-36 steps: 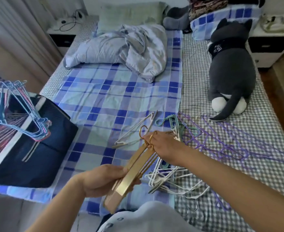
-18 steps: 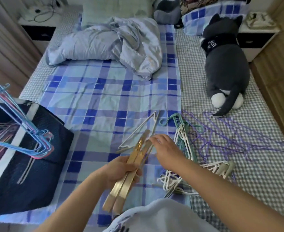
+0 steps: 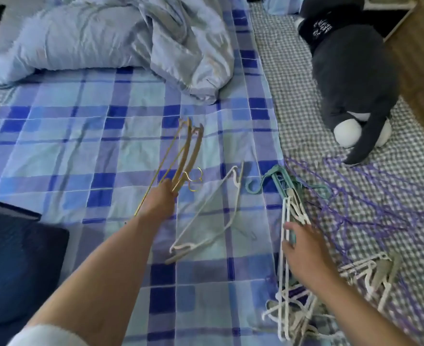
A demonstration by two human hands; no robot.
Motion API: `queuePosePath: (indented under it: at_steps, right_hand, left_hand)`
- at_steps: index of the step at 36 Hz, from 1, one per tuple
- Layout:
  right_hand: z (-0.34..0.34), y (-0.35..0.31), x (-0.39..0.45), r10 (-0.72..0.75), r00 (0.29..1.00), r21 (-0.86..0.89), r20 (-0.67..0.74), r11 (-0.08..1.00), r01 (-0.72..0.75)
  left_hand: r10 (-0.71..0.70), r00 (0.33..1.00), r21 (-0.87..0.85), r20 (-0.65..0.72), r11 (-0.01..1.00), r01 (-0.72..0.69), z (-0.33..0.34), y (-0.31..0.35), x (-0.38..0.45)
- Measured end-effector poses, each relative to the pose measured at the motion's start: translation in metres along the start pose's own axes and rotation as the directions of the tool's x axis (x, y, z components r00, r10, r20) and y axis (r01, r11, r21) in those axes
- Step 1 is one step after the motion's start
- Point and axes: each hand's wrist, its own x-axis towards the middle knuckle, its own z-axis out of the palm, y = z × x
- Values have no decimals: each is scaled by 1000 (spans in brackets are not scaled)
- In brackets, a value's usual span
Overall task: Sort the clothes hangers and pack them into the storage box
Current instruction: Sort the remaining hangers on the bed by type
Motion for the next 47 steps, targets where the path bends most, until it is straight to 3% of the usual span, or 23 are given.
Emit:
queuePosePath:
  at_steps: [7,11,14,18,21,25,32,34,38,43,47]
  right_hand:
    - [30,13,14,8,999,43,53,999,-11]
    - [35,21,11,39,996,75,78,996,-45]
    - [37,29,-1,81,994,109,76,990,-89]
    - [45,42,-28,137,988,136,73,980,-146]
    - [50,61,-54,150,985,144,86,976,-161]
    - [52,97,-87,266,961,190,81,942,-277]
    - [43,127,-128,438,892,318,114,834,-451]
    - [41,130,-122,434,891,334,131,827,-452]
    - [41,127,-84,412,901,352,134,830,-432]
    - [43,112,-35,479,866,296,146,814,-500]
    - [31,101,-38,470,873,281,130,827,-486]
  left_hand:
    - [-10,999,158,35,987,4,37,5,35]
    - [12,993,132,-117,991,3,45,18,22]
    - [138,954,91,-266,989,-118,62,38,-25]
    - [129,992,-62,13,990,-128,113,52,-83]
    - [122,979,168,164,974,-150,140,57,-100]
    - [82,982,255,169,959,-123,141,63,-99]
    - [86,986,-181,143,982,-59,118,68,-143]
    - [33,985,-394,169,918,37,107,67,-168]
    - [-58,972,-611,230,768,190,78,68,-217]
    - [-153,964,-707,216,657,263,45,72,-268]
    - [-176,968,-704,181,664,253,13,82,-300]
